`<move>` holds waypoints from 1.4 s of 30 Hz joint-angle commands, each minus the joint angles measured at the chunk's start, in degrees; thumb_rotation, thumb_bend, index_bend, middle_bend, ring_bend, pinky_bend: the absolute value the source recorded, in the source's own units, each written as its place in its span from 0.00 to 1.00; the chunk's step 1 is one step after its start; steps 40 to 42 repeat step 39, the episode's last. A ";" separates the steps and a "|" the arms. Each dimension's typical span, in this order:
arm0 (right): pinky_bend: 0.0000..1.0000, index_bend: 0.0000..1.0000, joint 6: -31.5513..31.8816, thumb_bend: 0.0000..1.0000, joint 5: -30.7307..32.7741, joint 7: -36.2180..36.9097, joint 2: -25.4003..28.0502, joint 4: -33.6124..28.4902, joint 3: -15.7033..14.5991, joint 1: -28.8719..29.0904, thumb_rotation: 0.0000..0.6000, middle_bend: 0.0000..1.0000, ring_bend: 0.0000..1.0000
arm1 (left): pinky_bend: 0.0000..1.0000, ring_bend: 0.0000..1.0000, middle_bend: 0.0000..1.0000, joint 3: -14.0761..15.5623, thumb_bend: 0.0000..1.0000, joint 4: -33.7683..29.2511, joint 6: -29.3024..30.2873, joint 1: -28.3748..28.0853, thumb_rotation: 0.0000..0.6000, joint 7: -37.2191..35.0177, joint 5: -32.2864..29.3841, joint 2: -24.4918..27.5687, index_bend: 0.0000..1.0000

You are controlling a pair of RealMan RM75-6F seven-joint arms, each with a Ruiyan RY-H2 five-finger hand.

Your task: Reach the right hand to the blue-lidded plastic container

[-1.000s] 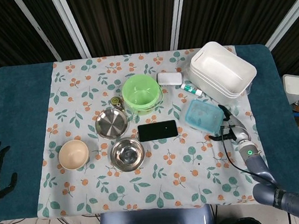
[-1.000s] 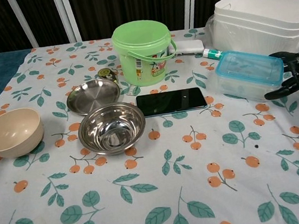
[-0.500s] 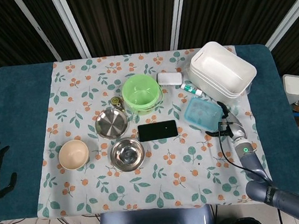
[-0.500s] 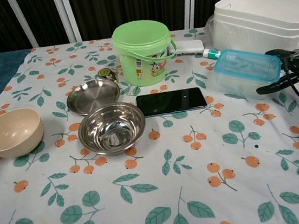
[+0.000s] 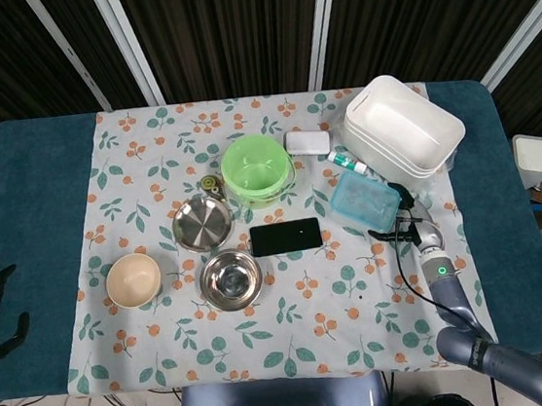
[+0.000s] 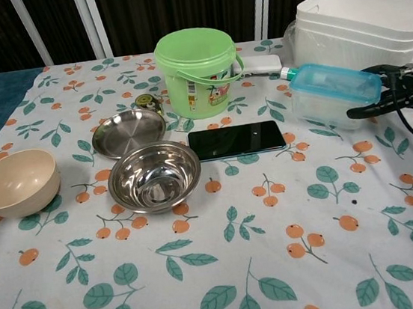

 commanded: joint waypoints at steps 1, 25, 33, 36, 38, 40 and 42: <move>0.18 0.30 1.39 0.35 -1.66 2.21 -0.58 0.60 0.05 -0.40 1.00 0.51 0.46 | 0.00 0.00 0.00 -0.02 0.42 0.11 -0.05 0.00 1.00 -0.09 -0.08 0.00 0.12; 0.21 0.31 11.29 0.35 -19.96 16.12 22.15 -23.92 -8.56 -8.99 1.00 0.50 0.47 | 0.00 0.00 0.00 0.15 0.42 -0.34 -0.07 -0.05 1.00 0.62 0.17 -0.15 0.12; 0.21 0.32 14.68 0.35 -25.13 18.48 32.97 -32.86 -10.30 -10.06 1.00 0.50 0.47 | 0.00 0.00 0.00 0.30 0.42 -0.36 0.31 0.15 1.00 0.73 0.53 -0.23 0.12; 0.21 0.32 16.68 0.35 -25.55 17.26 35.24 -34.19 -10.07 -10.46 1.00 0.50 0.47 | 0.00 0.00 0.00 0.33 0.42 -0.28 0.31 0.16 1.00 0.61 0.59 -0.23 0.12; 0.21 0.32 18.03 0.35 -25.62 16.29 36.31 -34.82 -9.94 -10.79 1.00 0.50 0.47 | 0.00 0.00 0.00 0.32 0.42 -0.24 0.30 0.17 1.00 0.51 0.59 -0.22 0.12; 0.21 0.32 18.40 0.35 -25.67 16.02 36.79 -35.07 -10.02 -10.90 1.00 0.50 0.47 | 0.00 0.00 0.00 0.30 0.42 -0.25 0.33 0.17 1.00 0.48 0.61 -0.21 0.12; 0.21 0.32 18.40 0.35 -25.67 16.02 36.79 -35.07 -10.02 -10.90 1.00 0.50 0.47 | 0.00 0.00 0.00 0.30 0.42 -0.25 0.33 0.17 1.00 0.48 0.61 -0.21 0.12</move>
